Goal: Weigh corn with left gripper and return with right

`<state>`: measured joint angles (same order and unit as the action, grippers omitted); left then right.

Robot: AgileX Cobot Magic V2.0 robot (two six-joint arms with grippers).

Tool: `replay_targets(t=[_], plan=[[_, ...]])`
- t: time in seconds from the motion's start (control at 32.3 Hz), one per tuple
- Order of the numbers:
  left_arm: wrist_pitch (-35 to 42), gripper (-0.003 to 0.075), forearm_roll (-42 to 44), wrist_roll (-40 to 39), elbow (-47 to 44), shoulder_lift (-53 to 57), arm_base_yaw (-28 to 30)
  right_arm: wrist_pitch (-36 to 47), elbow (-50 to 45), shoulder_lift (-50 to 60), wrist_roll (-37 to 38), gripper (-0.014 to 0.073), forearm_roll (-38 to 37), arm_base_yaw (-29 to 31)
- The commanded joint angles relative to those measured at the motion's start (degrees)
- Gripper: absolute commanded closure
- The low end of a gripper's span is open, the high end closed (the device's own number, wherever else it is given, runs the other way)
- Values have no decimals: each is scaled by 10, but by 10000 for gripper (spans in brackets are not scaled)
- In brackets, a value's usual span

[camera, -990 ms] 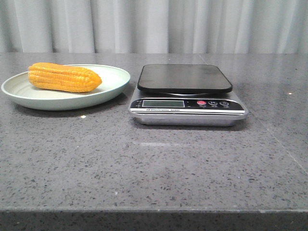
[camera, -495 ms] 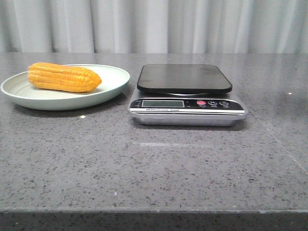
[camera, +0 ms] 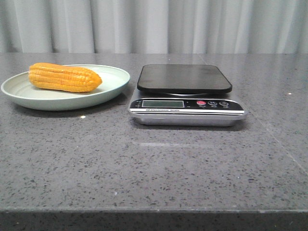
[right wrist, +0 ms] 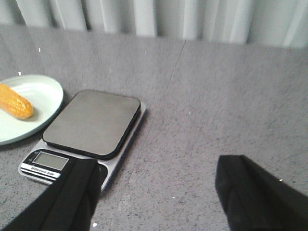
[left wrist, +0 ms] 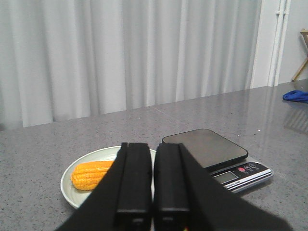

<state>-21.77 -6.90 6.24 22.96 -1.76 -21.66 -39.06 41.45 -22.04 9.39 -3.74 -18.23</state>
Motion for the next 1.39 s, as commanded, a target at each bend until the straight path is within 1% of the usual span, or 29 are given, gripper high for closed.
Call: replay_targets(t=[0.0, 0.06, 0.15, 0.25, 0.37, 0.4, 0.43, 0.46, 1.18, 1.27, 1.36], plan=[[42, 586, -7, 0, 14, -14, -2, 68, -25, 63, -6, 4, -27, 4], [42, 586, -7, 0, 14, -14, -2, 77, -45, 102, -6, 7, -32, 4], [42, 586, -7, 0, 14, -14, -2, 98, -75, 151, -6, 59, -33, 4], [42, 586, -7, 0, 14, -14, -2, 121, -98, 187, -6, 187, -34, 4], [39, 586, -7, 0, 14, -14, -2, 161, -122, 208, -6, 431, -34, 4], [38, 586, -7, 0, 14, -14, -2, 171, -127, 209, -6, 464, -34, 4], [38, 586, -7, 0, 14, -14, -2, 180, -129, 209, -6, 440, -34, 4], [38, 586, -7, 0, 14, -14, -2, 185, -131, 209, -6, 433, -34, 4], [38, 586, -7, 0, 12, -14, -2, 189, -131, 209, -6, 433, -34, 4], [57, 586, -7, 0, -8, -14, 0, 189, -131, 209, -6, 433, -34, 4], [59, 586, -4, 0, -37, -14, 15, 189, -131, 209, -6, 433, -34, 4]])
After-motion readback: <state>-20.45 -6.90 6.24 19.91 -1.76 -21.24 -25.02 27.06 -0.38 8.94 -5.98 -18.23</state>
